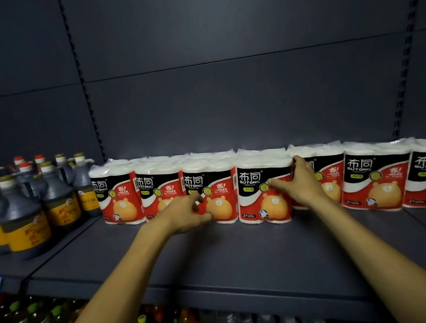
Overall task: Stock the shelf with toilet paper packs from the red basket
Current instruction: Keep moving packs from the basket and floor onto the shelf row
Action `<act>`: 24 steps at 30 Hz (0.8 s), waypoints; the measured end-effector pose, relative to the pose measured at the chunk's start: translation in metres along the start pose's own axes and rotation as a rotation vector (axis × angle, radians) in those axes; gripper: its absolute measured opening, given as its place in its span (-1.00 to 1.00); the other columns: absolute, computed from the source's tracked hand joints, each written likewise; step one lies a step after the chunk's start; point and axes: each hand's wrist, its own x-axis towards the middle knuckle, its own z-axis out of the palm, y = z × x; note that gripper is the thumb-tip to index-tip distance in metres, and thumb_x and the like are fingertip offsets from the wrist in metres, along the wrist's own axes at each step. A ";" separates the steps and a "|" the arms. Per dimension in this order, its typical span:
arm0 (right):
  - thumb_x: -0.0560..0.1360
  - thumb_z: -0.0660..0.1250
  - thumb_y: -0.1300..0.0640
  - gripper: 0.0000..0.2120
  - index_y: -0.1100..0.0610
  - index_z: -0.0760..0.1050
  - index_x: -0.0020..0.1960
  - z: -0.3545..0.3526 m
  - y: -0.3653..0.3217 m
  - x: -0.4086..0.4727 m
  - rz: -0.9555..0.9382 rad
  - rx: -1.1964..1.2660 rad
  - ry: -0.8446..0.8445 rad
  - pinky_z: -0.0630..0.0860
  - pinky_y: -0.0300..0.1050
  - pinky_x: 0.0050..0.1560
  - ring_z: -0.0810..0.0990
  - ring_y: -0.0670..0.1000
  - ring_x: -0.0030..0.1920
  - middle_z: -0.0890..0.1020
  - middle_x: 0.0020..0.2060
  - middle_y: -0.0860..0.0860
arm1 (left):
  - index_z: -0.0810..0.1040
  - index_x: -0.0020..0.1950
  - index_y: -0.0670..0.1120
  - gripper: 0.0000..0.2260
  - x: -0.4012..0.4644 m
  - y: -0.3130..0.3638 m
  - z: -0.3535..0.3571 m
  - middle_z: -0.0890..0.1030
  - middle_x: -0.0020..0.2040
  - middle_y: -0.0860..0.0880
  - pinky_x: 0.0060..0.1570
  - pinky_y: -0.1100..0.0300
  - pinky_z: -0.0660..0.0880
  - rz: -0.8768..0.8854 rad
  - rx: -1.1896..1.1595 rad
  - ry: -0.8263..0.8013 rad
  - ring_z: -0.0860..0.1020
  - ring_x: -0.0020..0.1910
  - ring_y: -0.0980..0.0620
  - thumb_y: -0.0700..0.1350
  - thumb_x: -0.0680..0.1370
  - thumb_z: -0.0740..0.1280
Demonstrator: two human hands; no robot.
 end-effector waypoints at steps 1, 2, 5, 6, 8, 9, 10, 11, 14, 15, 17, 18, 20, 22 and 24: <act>0.31 0.52 -0.08 -0.15 0.20 0.22 0.44 0.000 0.004 -0.004 0.026 -0.006 0.011 0.36 0.07 0.35 0.37 0.19 0.37 0.39 0.35 0.18 | 0.43 0.35 -0.03 -0.42 -0.004 -0.002 0.000 0.58 0.21 -0.06 0.15 0.06 0.51 -0.004 -0.003 0.005 0.56 0.13 -0.05 0.24 0.43 0.38; 0.31 0.51 -0.09 -0.19 0.22 0.26 0.39 0.001 0.007 -0.009 0.060 -0.018 0.007 0.39 0.09 0.31 0.41 0.20 0.33 0.42 0.32 0.19 | 0.44 0.35 -0.04 -0.42 -0.009 -0.004 0.000 0.58 0.21 -0.08 0.16 0.05 0.51 -0.007 -0.005 0.007 0.56 0.13 -0.06 0.24 0.43 0.38; 0.38 0.44 -0.10 -0.41 0.23 0.40 0.25 0.006 0.011 -0.029 0.131 -0.090 -0.099 0.46 -0.04 0.09 0.53 0.19 0.18 0.54 0.20 0.18 | 0.45 0.34 -0.09 -0.48 -0.025 -0.012 0.000 0.58 0.20 -0.10 0.12 0.11 0.50 0.003 -0.019 0.032 0.56 0.10 -0.04 0.14 0.47 0.40; 0.41 0.42 -0.08 -0.47 0.23 0.43 0.23 0.009 0.009 -0.039 0.126 -0.125 -0.171 0.42 -0.11 0.02 0.54 0.18 0.16 0.56 0.17 0.17 | 0.46 0.33 -0.10 -0.51 -0.033 -0.015 -0.001 0.58 0.19 -0.11 0.09 0.15 0.49 0.006 -0.023 0.036 0.56 0.09 -0.03 0.11 0.48 0.41; 0.46 0.39 -0.07 -0.50 0.22 0.44 0.26 0.020 -0.002 -0.060 0.074 -0.171 -0.300 0.35 -0.17 -0.02 0.54 0.14 0.14 0.57 0.19 0.15 | 0.46 0.32 -0.11 -0.53 -0.051 -0.027 -0.004 0.58 0.19 -0.11 0.07 0.16 0.48 -0.003 -0.025 0.045 0.56 0.09 -0.04 0.08 0.49 0.41; 0.47 0.39 -0.06 -0.51 0.21 0.44 0.27 0.028 -0.010 -0.070 0.034 -0.170 -0.343 0.36 -0.18 0.00 0.54 0.10 0.13 0.56 0.21 0.14 | 0.46 0.31 -0.11 -0.52 -0.062 -0.035 -0.006 0.58 0.18 -0.12 0.08 0.14 0.49 -0.019 -0.030 0.047 0.56 0.08 -0.04 0.08 0.48 0.42; 0.47 0.39 -0.04 -0.52 0.20 0.44 0.28 0.037 -0.020 -0.082 -0.019 -0.168 -0.374 0.39 -0.18 0.04 0.54 0.08 0.13 0.56 0.22 0.13 | 0.47 0.31 -0.11 -0.52 -0.073 -0.045 -0.008 0.59 0.17 -0.13 0.08 0.12 0.50 -0.040 -0.036 0.048 0.56 0.06 -0.03 0.09 0.48 0.42; 0.47 0.39 -0.04 -0.51 0.19 0.43 0.30 0.047 -0.031 -0.093 -0.077 -0.177 -0.402 0.42 -0.15 0.09 0.54 0.08 0.16 0.55 0.24 0.12 | 0.46 0.31 -0.11 -0.52 -0.087 -0.056 -0.010 0.58 0.16 -0.12 0.08 0.11 0.50 -0.063 -0.040 0.051 0.55 0.03 -0.02 0.09 0.48 0.42; 0.48 0.38 -0.05 -0.44 0.16 0.37 0.39 0.082 -0.075 -0.130 -0.244 -0.210 -0.494 0.41 -0.10 0.23 0.48 0.11 0.28 0.50 0.32 0.12 | 0.46 0.31 -0.09 -0.50 -0.137 -0.094 -0.019 0.58 0.12 -0.07 0.03 0.16 0.48 -0.147 -0.019 0.070 0.54 -0.01 0.03 0.13 0.48 0.41; 0.48 0.37 -0.05 -0.44 0.16 0.35 0.40 0.096 -0.090 -0.145 -0.300 -0.207 -0.524 0.40 -0.08 0.27 0.46 0.11 0.31 0.47 0.33 0.12 | 0.47 0.31 -0.09 -0.51 -0.157 -0.109 -0.021 0.59 0.11 -0.06 0.03 0.15 0.49 -0.181 -0.020 0.077 0.55 -0.01 0.03 0.14 0.48 0.41; 0.51 0.34 -0.07 -0.44 0.15 0.33 0.42 0.125 -0.120 -0.176 -0.398 -0.200 -0.595 0.36 -0.06 0.31 0.41 0.08 0.34 0.43 0.36 0.09 | 0.48 0.29 -0.10 -0.51 -0.200 -0.140 -0.025 0.60 0.11 -0.07 0.07 0.08 0.51 -0.247 -0.030 0.089 0.57 0.04 -0.02 0.14 0.48 0.40; 0.51 0.33 -0.08 -0.43 0.13 0.32 0.43 0.140 -0.134 -0.193 -0.438 -0.192 -0.642 0.35 -0.06 0.31 0.40 0.07 0.35 0.42 0.36 0.08 | 0.48 0.29 -0.12 -0.52 -0.222 -0.156 -0.024 0.61 0.11 -0.08 0.07 0.07 0.51 -0.280 -0.032 0.096 0.57 0.06 -0.05 0.13 0.48 0.40; 0.52 0.31 -0.10 -0.42 0.10 0.30 0.45 0.173 -0.155 -0.227 -0.506 -0.191 -0.738 0.34 -0.08 0.30 0.38 0.06 0.36 0.40 0.36 0.06 | 0.49 0.27 -0.14 -0.53 -0.268 -0.189 -0.018 0.62 0.09 -0.11 0.05 0.09 0.49 -0.354 -0.033 0.114 0.57 0.08 -0.09 0.11 0.49 0.41; 0.51 0.31 -0.10 -0.42 0.09 0.30 0.45 0.209 -0.169 -0.262 -0.581 -0.212 -0.792 0.32 -0.06 0.33 0.36 0.07 0.37 0.41 0.36 0.08 | 0.49 0.24 -0.17 -0.55 -0.313 -0.219 -0.005 0.63 0.09 -0.15 0.02 0.12 0.46 -0.433 -0.027 0.129 0.58 0.09 -0.13 0.08 0.48 0.42; 0.50 0.32 -0.09 -0.43 0.10 0.32 0.43 0.246 -0.178 -0.299 -0.654 -0.231 -0.833 0.34 -0.04 0.32 0.38 0.11 0.35 0.45 0.32 0.11 | 0.48 0.27 -0.20 -0.53 -0.359 -0.248 0.012 0.62 0.13 -0.20 0.01 0.13 0.43 -0.532 -0.033 0.134 0.58 0.13 -0.17 0.06 0.49 0.42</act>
